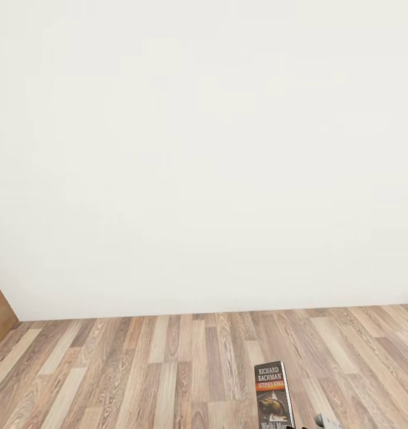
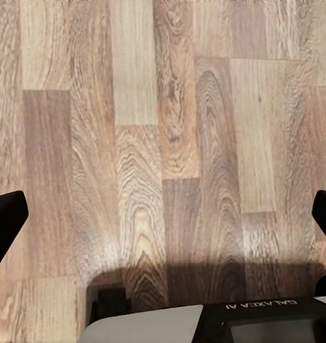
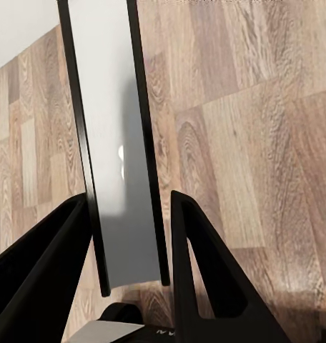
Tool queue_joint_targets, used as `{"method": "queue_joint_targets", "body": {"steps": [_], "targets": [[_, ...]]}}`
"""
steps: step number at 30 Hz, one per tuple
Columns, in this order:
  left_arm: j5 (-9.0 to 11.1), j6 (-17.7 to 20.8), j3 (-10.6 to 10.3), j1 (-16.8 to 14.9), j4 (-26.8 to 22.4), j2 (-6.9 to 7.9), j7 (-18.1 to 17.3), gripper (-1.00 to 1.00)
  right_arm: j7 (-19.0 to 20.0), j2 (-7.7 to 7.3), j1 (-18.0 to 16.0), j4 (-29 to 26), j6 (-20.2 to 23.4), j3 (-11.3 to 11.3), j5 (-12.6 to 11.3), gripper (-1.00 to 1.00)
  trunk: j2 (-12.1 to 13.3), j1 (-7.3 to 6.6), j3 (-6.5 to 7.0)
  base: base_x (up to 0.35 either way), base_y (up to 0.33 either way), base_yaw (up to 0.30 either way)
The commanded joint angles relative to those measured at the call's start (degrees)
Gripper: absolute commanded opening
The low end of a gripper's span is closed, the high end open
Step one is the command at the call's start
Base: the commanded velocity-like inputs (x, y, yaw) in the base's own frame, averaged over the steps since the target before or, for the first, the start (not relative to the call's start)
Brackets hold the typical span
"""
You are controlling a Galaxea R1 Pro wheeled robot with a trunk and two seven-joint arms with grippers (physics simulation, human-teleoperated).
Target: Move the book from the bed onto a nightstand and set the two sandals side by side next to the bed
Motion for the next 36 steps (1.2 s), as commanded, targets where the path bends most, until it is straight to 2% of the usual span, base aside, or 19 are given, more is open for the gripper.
{"method": "queue_joint_targets", "body": {"steps": [1, 36], "targets": [[0.58, -0.18, -0.49, -0.05, 0.07, 0.01, -0.23, 1.0, 0.24, 0.0, -0.04, 0.04, 0.19, -0.44, 0.13, -1.0, -0.05, 0.01, 0.02, 0.0, 0.0, 0.0], [0.5, -0.18, -0.49, -0.05, 0.07, 0.01, -0.23, 1.0, 0.24, 0.0, -0.04, 0.06, 0.19, -0.44, 0.13, -1.0, -0.05, 0.01, 3.13, 0.0, 0.0, 0.0]]}}
